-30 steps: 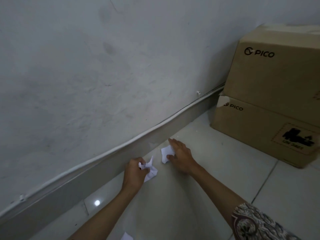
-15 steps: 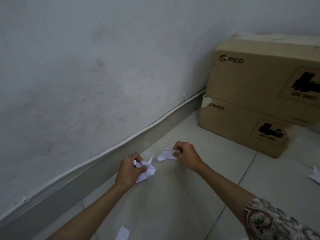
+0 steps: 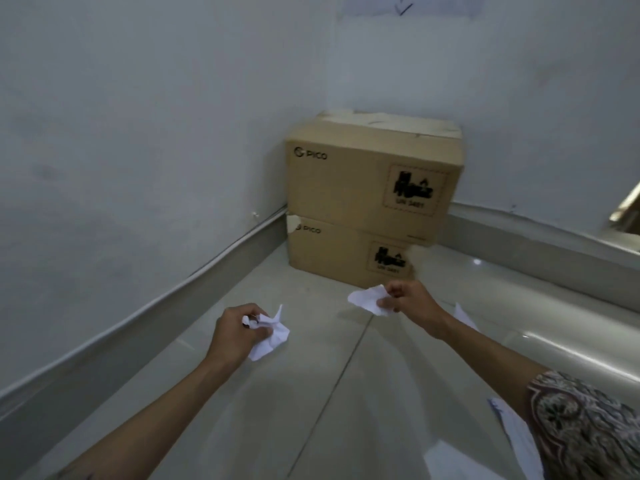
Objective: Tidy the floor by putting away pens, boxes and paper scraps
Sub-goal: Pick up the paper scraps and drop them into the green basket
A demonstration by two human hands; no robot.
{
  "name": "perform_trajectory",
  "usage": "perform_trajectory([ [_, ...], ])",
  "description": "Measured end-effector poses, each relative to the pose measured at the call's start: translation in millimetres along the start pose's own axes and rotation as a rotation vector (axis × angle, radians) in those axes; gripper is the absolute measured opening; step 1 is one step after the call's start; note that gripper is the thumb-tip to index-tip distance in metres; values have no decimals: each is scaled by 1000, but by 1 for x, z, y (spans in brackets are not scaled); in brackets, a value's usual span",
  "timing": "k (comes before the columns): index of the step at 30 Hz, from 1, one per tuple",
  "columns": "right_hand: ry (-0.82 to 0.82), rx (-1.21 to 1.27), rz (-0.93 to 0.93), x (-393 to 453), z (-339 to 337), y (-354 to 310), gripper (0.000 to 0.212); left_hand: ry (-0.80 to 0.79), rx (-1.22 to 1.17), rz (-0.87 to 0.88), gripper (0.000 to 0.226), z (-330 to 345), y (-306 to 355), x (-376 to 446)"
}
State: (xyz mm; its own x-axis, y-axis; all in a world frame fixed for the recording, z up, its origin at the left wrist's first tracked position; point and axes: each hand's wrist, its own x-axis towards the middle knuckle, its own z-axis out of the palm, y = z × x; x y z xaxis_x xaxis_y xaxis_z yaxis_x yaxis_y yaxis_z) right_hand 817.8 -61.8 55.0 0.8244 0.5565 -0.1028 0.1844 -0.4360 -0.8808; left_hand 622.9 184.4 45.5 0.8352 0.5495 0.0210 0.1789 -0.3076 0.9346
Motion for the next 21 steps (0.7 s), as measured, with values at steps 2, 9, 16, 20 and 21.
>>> perform_trajectory([
  [2,61,-4,47,-5,-23,13,18,-29,-4,11,14,19,9,3],
  [9,380,24,289,-13,-80,85,34,-32,-14,21,13,78,24,16],
  [16,459,-61,437,-18,-96,139,39,-50,-114,-6,17,121,29,22],
  [20,475,-265,425,-16,-89,149,40,-34,-154,-46,5,132,28,26],
  [21,477,-307,413,-15,-88,147,41,-30,-160,-55,6,133,27,26],
])
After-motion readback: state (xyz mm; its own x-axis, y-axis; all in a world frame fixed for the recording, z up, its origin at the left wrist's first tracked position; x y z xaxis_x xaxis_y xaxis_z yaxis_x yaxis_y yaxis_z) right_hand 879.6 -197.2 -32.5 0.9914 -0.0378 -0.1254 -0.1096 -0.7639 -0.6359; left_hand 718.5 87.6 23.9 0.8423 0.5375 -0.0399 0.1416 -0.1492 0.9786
